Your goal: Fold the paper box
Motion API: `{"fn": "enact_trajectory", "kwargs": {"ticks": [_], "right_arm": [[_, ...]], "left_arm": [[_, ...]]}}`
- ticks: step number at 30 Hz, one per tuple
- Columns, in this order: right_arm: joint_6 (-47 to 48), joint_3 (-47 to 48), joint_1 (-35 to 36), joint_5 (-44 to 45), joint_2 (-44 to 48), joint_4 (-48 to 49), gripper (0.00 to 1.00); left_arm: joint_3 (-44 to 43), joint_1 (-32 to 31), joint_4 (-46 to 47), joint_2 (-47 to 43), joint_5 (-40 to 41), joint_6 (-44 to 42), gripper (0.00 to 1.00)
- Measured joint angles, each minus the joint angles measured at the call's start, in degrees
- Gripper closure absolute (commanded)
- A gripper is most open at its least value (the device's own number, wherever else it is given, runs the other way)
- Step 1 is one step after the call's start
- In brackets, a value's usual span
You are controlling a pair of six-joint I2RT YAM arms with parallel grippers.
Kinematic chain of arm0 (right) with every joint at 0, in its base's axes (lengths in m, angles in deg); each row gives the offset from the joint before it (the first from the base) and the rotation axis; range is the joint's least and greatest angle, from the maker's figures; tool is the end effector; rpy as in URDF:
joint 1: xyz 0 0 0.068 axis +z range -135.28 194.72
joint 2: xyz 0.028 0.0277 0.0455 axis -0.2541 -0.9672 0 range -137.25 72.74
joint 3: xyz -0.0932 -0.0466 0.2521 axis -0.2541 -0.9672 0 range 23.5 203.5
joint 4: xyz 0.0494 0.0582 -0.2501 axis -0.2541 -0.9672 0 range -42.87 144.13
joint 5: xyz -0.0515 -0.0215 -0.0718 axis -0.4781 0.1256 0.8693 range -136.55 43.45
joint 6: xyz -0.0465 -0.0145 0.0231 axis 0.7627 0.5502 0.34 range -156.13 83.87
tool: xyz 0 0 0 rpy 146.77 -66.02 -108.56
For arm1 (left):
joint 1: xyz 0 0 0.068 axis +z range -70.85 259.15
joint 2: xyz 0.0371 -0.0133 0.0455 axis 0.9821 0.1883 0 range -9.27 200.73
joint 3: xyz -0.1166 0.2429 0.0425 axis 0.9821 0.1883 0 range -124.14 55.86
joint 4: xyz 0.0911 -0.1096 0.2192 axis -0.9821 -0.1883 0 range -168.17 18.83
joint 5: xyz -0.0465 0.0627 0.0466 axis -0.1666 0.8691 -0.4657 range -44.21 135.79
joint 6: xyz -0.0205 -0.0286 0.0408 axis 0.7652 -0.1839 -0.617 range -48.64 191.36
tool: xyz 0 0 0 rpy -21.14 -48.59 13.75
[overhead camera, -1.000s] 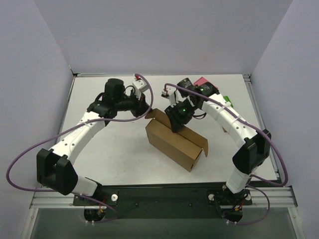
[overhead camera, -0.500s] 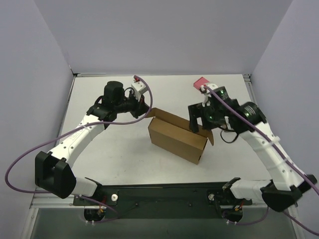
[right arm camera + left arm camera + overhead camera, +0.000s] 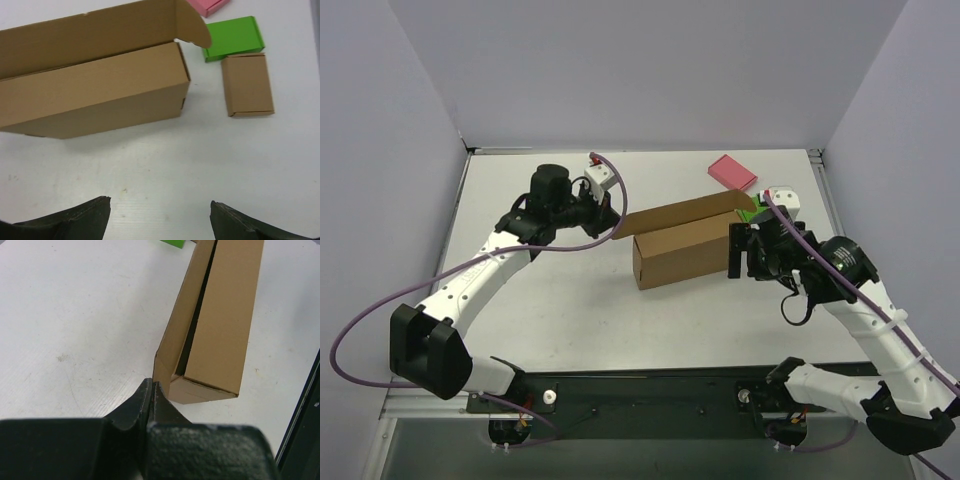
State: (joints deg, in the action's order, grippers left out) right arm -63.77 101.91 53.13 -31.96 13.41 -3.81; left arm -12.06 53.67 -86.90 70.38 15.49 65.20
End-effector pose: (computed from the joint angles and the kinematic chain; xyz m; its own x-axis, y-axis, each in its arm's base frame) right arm 0.1480 0.1060 0.4093 -0.6432 0.0630 -0.7631 -0.1685 0.9605 0.2213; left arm 0.2791 -0.1527 0.3339 -0.3308 0.2601 -0.9071 0.8157 0.5623 -0.1362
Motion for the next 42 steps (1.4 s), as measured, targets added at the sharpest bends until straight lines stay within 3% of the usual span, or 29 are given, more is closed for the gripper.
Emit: {"fn": "enact_trajectory", "kwargs": {"ticks": [4,8,12,19,26,32,42], "right_arm": [[3.7,0.0,-4.2,3.0,-1.6,1.7,0.16],[8.7,-1.9,-12.3,-0.1,-1.8,8.9,0.16],[14.8,-6.5,-20.9,-7.8,-2.3,19.6,0.17],[23.5,-8.7,-28.1,-19.6,-7.6,33.6,0.22],[28.6,-8.5,-34.3,-30.4,-13.0,38.4,0.32],[30.9,-7.2,-34.8,-36.2,-16.7,38.0,0.51],[29.8,-6.3,-34.0,-37.2,-17.0,36.3,0.93]], "left_arm": [[0.1,0.0,0.0,0.0,0.1,0.0,1.00],[0.1,0.0,0.0,-0.1,0.1,-0.1,1.00],[0.2,-0.1,0.1,-0.3,0.0,-0.1,1.00],[0.7,-0.1,0.1,-0.9,-0.2,-0.3,1.00],[0.7,-0.1,0.0,-0.9,-0.2,-0.5,1.00],[0.7,-0.1,0.0,-0.9,-0.2,-0.5,1.00],[0.7,-0.5,0.0,-0.8,0.6,1.1,1.00]]}}
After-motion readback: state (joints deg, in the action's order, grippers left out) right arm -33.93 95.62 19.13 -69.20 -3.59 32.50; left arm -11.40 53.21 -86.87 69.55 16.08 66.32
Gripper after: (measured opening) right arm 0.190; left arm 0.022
